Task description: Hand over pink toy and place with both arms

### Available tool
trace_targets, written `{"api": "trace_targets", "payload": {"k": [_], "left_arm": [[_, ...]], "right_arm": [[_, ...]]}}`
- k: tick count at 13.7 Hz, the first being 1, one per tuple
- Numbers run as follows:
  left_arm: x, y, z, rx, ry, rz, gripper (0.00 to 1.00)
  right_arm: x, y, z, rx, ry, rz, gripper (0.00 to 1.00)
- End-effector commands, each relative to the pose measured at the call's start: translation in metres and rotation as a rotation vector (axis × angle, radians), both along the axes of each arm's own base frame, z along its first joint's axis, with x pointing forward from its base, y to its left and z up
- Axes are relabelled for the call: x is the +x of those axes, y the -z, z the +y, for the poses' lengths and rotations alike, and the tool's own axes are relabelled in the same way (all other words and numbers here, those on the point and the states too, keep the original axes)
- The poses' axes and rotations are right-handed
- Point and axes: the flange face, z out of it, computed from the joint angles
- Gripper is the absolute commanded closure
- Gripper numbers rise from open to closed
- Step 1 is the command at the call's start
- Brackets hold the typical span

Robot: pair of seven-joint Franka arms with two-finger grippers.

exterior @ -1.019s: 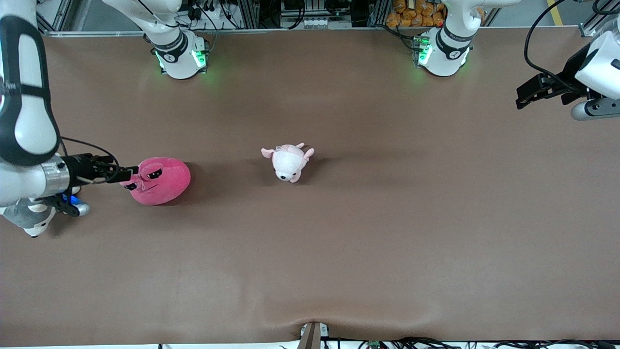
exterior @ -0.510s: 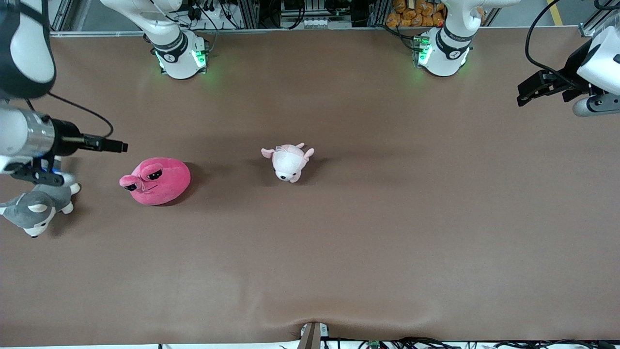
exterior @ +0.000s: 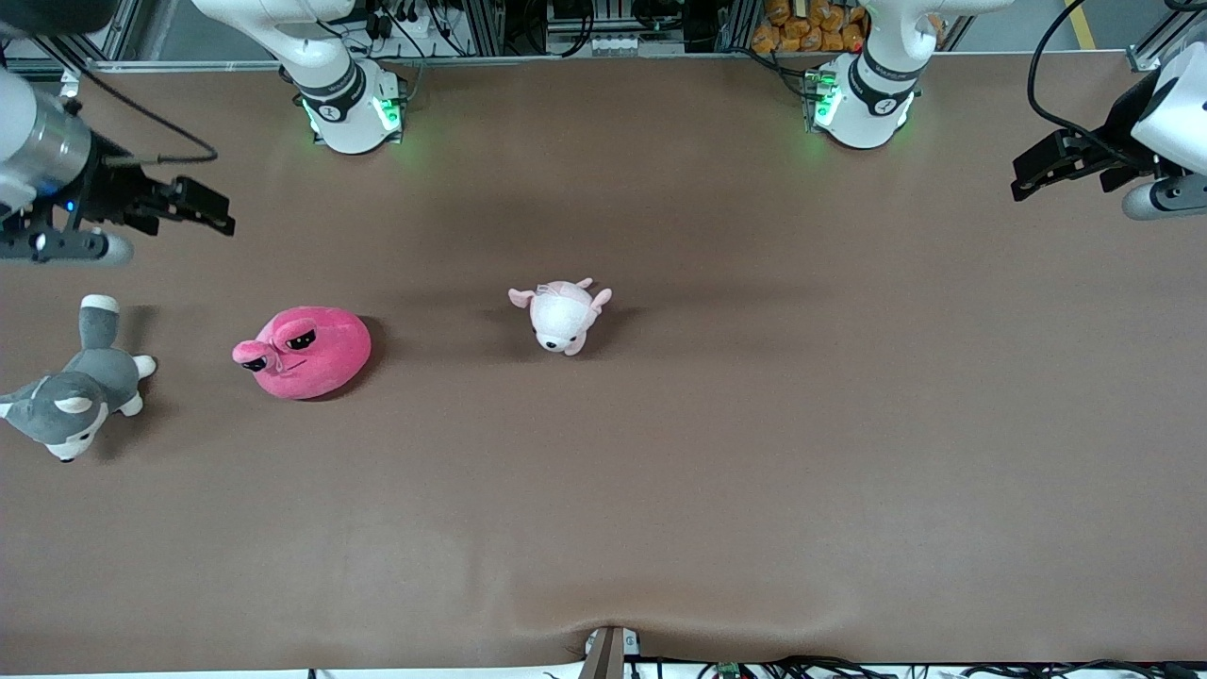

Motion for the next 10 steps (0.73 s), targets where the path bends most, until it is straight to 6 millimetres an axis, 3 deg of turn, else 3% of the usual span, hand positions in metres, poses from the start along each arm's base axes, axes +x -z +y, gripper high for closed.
{"api": "trace_targets", "payload": {"k": [1,5,7,10], "left_arm": [[-0.015,-0.008,-0.002,0.005,0.0,-0.004,0.0],[-0.015,-0.011,0.0,0.002,-0.006,-0.01,0.0],[-0.013,-0.012,0.004,0.004,-0.011,-0.016,0.0],[-0.008,-0.023,0.008,0.008,-0.012,-0.044,0.0]], "right_arm": [[-0.015,-0.009,-0.009,-0.032,-0.075,-0.041,0.0],[-0.024,-0.019,-0.02,-0.023,-0.039,-0.04,0.0],[-0.027,-0.019,-0.038,0.028,0.08,-0.008,0.0],[-0.028,-0.025,-0.042,0.03,0.095,-0.026,0.0]]}}
